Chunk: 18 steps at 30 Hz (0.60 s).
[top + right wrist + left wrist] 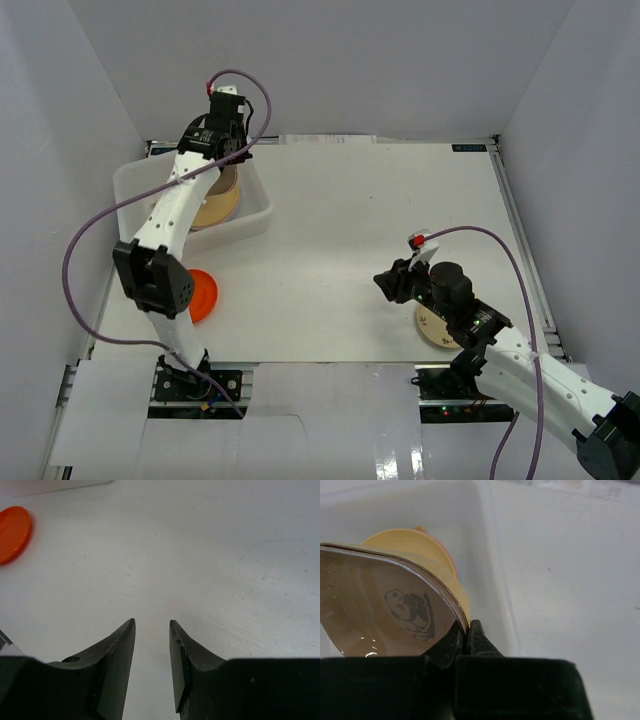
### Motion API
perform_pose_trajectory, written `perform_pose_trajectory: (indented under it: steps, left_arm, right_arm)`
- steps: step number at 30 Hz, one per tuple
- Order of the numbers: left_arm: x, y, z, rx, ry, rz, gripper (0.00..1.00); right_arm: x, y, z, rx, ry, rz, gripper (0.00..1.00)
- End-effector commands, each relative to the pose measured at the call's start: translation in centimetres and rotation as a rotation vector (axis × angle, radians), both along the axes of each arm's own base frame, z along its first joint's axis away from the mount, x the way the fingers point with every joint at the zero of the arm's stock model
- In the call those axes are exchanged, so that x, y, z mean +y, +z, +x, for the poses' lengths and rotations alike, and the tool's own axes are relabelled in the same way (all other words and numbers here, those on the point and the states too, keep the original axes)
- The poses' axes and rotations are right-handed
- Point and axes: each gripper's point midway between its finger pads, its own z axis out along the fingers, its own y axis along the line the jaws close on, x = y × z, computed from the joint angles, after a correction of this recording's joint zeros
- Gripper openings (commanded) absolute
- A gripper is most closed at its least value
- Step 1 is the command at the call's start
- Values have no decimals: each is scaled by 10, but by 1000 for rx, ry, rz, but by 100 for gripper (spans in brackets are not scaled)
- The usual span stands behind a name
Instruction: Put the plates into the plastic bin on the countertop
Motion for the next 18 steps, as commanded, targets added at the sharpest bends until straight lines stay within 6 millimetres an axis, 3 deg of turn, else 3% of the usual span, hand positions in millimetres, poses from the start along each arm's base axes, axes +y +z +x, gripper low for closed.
perform_pose_trajectory:
  steps: [1, 3, 5, 6, 9, 10, 12, 13, 17, 18]
  left_arm:
    - [33, -51, 25, 127, 65, 68, 0]
    - [51, -77, 40, 175, 111, 93, 0]
    - [61, -87, 51, 188, 126, 86, 0]
    - [62, -104, 57, 214, 131, 97, 0]
    - [64, -117, 66, 241, 139, 106, 0]
    - [64, -123, 67, 253, 138, 107, 4]
    - [62, -127, 67, 258, 145, 94, 20]
    - [63, -125, 64, 250, 145, 89, 38]
    - [63, -113, 59, 212, 142, 71, 79]
    - [62, -111, 58, 207, 143, 70, 84]
  right_arm:
    - [8, 13, -5, -30, 49, 36, 40]
    - [8, 10, -7, -22, 58, 33, 40]
    - [10, 6, -10, -11, 68, 36, 41]
    - [10, 4, -10, -6, 69, 34, 41]
    - [15, 0, -16, 16, 105, 38, 41]
    - [17, -2, -18, 21, 114, 36, 41]
    - [20, -6, -18, 30, 120, 32, 43]
    - [24, -7, -20, 35, 133, 30, 44]
    - [40, -11, -26, 53, 171, 32, 50]
    - [42, -11, -25, 56, 170, 33, 50]
